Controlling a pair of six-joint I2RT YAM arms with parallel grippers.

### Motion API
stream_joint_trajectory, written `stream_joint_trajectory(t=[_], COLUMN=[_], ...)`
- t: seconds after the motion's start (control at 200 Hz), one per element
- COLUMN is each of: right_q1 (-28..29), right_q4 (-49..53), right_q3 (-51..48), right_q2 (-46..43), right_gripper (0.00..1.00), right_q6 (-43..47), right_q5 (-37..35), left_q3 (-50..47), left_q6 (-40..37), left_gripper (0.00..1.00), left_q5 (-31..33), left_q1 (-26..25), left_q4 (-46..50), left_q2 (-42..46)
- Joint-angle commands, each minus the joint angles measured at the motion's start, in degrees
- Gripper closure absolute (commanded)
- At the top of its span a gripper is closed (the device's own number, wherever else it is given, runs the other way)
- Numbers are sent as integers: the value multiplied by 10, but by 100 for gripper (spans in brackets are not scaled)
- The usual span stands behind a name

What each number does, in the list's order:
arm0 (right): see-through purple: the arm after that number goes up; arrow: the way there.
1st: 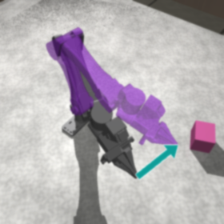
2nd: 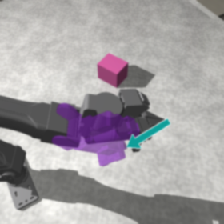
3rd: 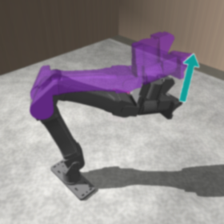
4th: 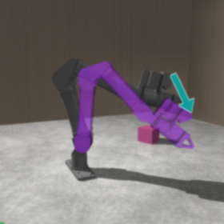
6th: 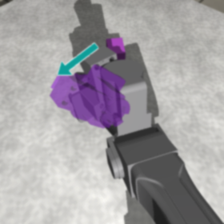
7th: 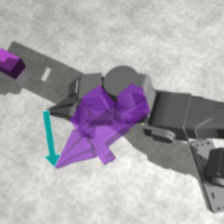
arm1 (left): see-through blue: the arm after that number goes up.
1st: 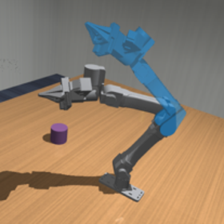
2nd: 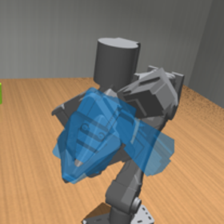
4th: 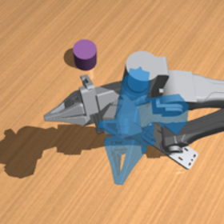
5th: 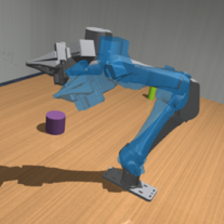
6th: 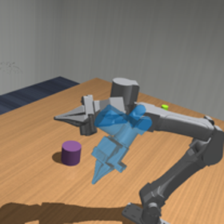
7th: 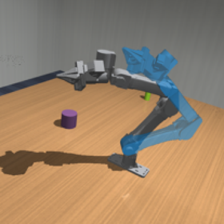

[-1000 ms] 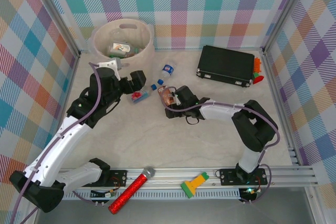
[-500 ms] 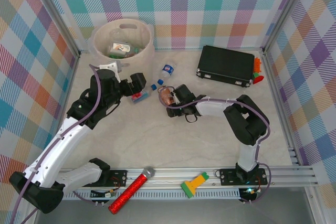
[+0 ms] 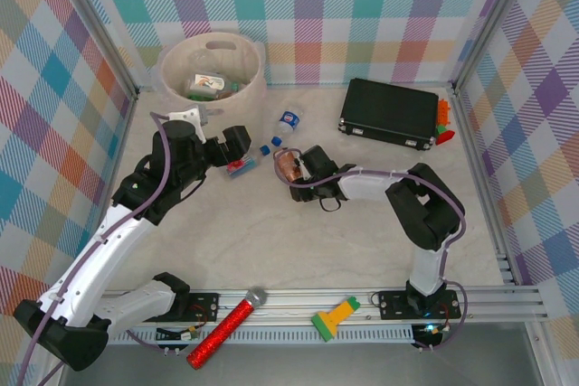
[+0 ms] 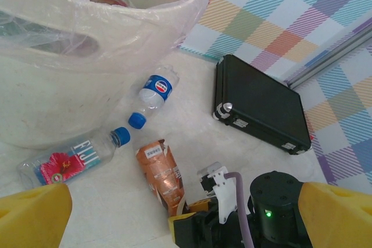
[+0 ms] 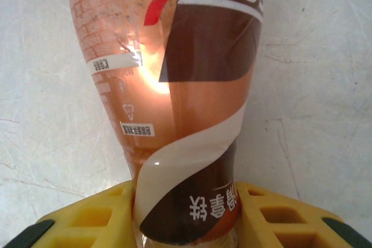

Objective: Put the plastic bottles in the bin

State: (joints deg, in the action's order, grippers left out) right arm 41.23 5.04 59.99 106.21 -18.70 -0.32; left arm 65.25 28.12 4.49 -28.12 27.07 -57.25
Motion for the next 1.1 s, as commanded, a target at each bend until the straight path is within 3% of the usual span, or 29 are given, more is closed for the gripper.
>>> stream_joint_trajectory(t=[0.0,0.255,0.63,1.095], right_q1=[2,3,27,67], right_q4=[-5,-26,-79,-79], right_q3=[-19,-65,-125,-109], right_q2=[-42,-144,-313,-369], right_gripper=[63,64,63,63], right_q6=[-7,-16,31,34], right_q5=[14,12,8,11], left_q3=[0,-2,-16,-17], left_q6=[10,28,85,113], left_gripper=[0,1,0,10], left_q5=[-8,-31,-117,-117], left_q1=[-7,-7,-11,-71], left_q4=[2,-17,-94,-192], left_q2=[12,4,-38,-128])
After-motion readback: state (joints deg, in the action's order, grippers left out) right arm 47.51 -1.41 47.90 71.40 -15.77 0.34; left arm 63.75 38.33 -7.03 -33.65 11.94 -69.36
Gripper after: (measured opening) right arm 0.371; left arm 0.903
